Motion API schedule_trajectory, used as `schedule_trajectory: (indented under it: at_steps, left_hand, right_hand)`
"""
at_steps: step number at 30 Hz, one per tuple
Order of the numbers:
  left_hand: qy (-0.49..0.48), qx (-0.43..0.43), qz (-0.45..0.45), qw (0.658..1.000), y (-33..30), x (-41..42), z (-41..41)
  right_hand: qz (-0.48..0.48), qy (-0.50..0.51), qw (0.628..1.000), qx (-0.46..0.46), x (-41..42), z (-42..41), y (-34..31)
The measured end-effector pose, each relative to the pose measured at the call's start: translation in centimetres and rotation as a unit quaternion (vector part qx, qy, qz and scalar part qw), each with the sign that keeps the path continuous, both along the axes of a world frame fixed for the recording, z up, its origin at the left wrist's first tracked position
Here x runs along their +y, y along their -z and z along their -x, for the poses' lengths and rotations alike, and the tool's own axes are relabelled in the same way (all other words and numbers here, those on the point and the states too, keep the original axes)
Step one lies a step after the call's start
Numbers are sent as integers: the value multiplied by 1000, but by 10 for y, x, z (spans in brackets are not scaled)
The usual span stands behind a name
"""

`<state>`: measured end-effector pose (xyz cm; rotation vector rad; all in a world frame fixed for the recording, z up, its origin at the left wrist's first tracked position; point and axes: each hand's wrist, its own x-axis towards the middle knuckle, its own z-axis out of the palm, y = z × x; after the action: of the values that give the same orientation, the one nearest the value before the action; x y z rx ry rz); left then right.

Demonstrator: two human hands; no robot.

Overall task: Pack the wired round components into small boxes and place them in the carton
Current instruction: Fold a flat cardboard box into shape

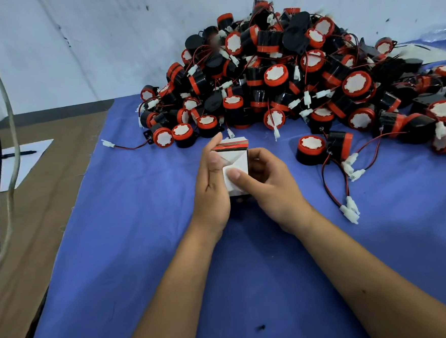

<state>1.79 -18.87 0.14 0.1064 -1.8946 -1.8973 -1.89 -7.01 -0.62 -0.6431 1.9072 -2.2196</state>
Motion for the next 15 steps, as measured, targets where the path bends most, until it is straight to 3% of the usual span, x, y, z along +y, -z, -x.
schedule_trajectory:
  at_steps: [2,4,8,15]
  left_hand:
    - [41,-7,-50,998,-2,0,-2]
    - [63,-9,-42,997,-3,-1,-2]
    - [41,-3,72,997,2,1,0]
    - [23,41,194,980,8,6,2]
  right_hand:
    - [25,11,999,-27,-1,2,1]
    - [57,14,996,-61,0,5,0]
    - [63,20,994,-85,5,10,2]
    - [-26,93,995,-12,1,9,4]
